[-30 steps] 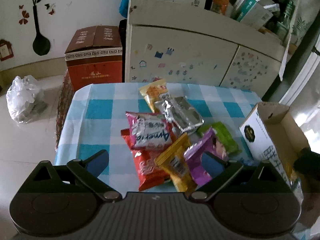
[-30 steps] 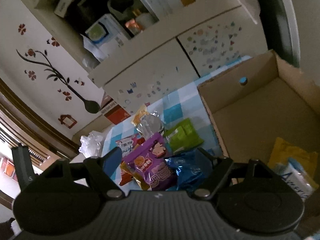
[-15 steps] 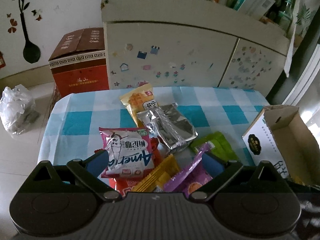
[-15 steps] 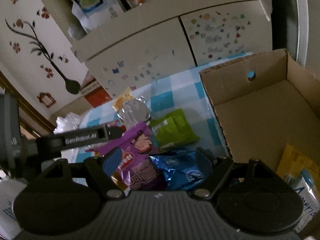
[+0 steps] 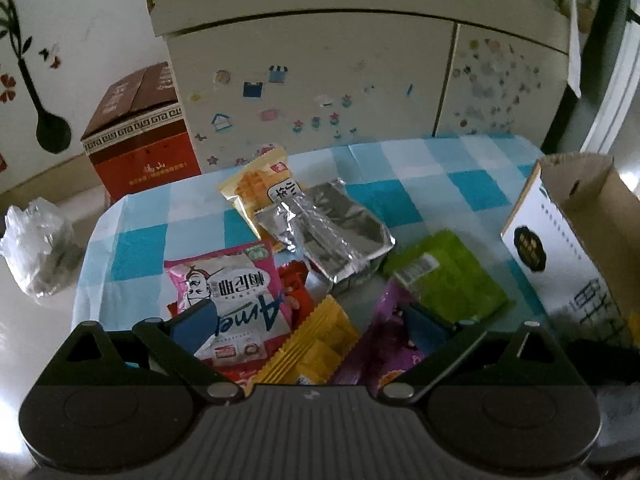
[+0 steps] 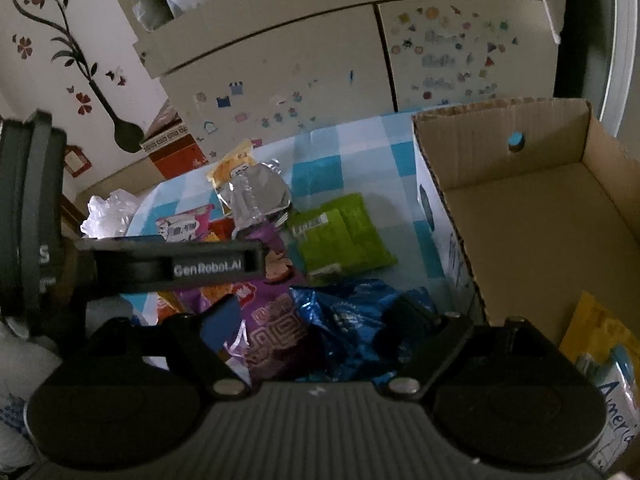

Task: Organize snacks
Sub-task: 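Lower the left tool toward the purple packet while the right tool lowers toward the blue foil packet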

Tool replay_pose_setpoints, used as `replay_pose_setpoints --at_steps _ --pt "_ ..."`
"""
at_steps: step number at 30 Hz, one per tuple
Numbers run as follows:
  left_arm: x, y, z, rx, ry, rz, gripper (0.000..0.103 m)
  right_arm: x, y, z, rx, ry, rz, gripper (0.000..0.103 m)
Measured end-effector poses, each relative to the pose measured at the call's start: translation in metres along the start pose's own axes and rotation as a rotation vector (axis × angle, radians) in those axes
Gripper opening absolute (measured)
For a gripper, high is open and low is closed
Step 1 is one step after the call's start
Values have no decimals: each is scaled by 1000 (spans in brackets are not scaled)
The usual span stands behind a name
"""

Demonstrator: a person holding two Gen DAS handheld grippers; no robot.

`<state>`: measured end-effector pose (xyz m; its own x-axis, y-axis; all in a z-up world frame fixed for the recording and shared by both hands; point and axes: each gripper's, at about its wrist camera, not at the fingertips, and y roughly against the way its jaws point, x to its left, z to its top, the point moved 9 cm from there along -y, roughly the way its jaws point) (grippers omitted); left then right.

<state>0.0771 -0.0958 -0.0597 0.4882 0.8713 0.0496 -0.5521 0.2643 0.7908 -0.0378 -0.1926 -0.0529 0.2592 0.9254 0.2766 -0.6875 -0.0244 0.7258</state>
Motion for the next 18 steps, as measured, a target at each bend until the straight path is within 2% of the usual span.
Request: replay_pose_setpoints --at_steps 3,10,16,18 --pt "8 5 -7 9 -9 11 103 3 2 -3 12 11 12 88" --pt "30 20 -24 43 -33 31 103 21 7 -17 52 50 116 90" --pt "49 28 -46 91 -15 24 103 43 13 -30 100 124 198 89" --pt "53 31 -47 87 -1 21 103 43 17 -27 79 125 198 88"
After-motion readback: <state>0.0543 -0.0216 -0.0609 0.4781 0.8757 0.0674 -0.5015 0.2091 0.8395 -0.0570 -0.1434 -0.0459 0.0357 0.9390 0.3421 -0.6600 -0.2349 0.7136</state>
